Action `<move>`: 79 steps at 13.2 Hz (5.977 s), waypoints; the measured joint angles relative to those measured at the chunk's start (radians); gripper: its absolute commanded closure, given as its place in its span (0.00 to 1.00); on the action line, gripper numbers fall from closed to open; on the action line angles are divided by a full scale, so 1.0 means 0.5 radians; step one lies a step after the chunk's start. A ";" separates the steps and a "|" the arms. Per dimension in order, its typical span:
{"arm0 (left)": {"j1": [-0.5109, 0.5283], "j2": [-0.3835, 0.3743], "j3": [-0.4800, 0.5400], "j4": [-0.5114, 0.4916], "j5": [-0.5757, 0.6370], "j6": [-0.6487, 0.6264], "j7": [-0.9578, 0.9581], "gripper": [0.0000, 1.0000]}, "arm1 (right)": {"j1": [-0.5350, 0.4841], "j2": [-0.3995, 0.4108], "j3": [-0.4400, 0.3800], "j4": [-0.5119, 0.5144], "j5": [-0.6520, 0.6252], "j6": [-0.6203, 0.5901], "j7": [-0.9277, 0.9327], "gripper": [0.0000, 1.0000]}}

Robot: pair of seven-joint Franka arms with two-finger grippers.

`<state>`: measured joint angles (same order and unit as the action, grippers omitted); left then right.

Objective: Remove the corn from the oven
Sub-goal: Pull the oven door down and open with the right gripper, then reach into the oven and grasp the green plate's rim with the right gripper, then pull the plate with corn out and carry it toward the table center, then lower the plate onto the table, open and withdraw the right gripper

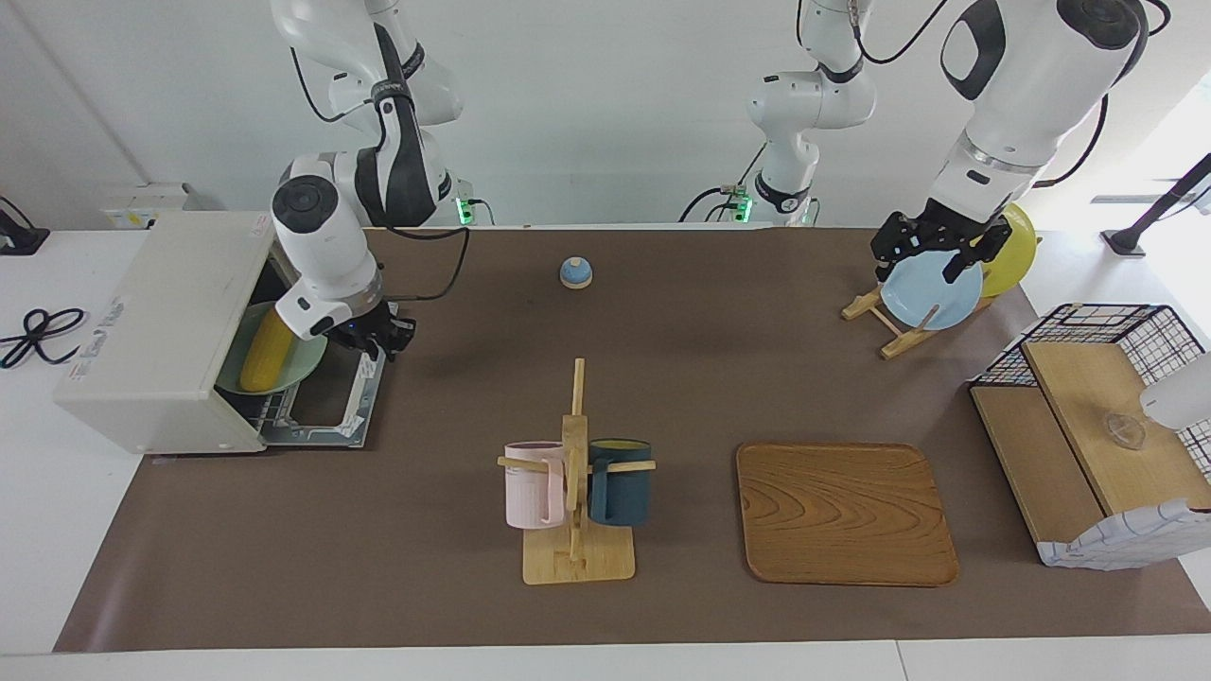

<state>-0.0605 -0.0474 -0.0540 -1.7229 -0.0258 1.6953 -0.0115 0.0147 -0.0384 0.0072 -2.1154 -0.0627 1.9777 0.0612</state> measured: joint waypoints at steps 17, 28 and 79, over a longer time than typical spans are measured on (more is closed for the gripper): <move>0.013 0.010 0.005 -0.042 0.000 0.075 0.000 0.00 | -0.210 -0.056 -0.010 -0.264 -0.085 0.212 -0.332 0.53; 0.013 0.010 0.005 -0.069 0.000 0.075 0.000 0.00 | -0.292 -0.063 -0.010 -0.395 -0.086 0.302 -0.403 0.60; 0.101 0.010 0.010 -0.093 0.000 0.090 0.069 0.00 | 1.436 1.052 0.094 0.859 -0.004 0.238 1.458 0.18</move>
<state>-0.0099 -0.0425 -0.0489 -1.7693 -0.0258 1.7403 0.0229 0.7330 0.4874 0.0542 -1.6859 -0.0647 2.0967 0.7903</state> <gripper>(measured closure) 0.000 0.678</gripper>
